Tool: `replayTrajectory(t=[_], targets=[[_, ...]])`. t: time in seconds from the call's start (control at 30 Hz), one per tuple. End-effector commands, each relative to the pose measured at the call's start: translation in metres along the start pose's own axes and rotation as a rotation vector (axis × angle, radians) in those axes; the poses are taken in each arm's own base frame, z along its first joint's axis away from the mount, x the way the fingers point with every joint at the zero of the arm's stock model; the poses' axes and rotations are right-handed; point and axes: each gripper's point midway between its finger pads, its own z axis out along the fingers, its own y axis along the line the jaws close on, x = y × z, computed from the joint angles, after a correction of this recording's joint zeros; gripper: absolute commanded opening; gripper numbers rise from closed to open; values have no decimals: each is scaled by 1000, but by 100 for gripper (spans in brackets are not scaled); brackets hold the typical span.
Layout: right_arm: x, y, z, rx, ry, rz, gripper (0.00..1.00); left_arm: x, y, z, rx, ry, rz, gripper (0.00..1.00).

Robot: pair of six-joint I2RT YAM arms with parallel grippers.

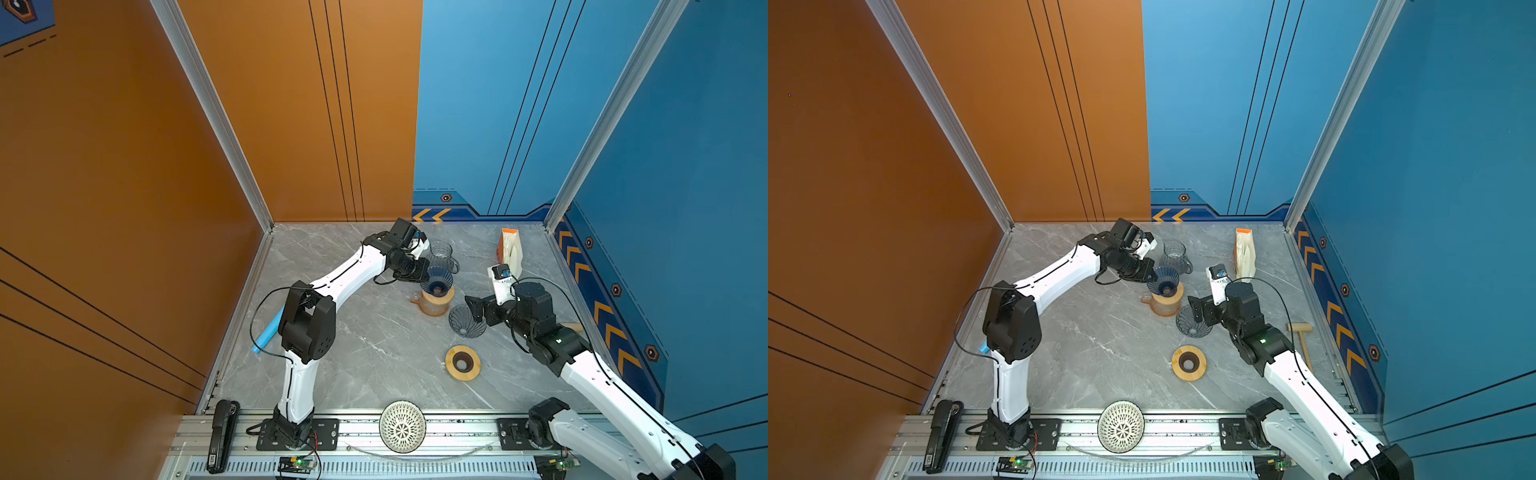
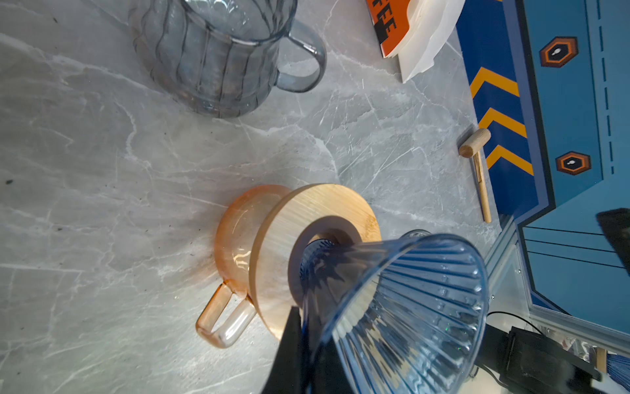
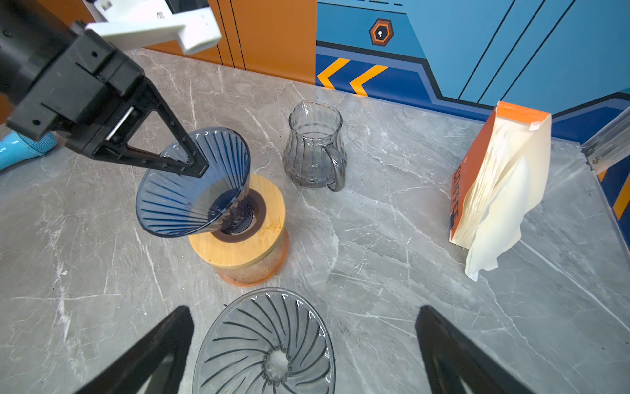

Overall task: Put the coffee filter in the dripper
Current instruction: 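Lower the blue cone dripper into the bamboo stand on the orange server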

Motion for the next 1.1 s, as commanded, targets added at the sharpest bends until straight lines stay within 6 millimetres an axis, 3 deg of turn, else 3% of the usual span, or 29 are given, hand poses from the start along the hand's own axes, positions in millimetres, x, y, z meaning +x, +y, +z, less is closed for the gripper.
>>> replayTrajectory(t=[0.0,0.37,0.7,1.07], targets=[[-2,-2,1,5,-11,2,100,6,3,-5,-31,30,20,0],[-5,1,6,-10,-3,2,100,11,25,-11,-77,52,8,0],[-1,10,16,-56,49,2,100,17,43,-33,-132,71,16,0],[-4,18,30,-96,101,46,100,46,66,-53,-227,146,27,0]])
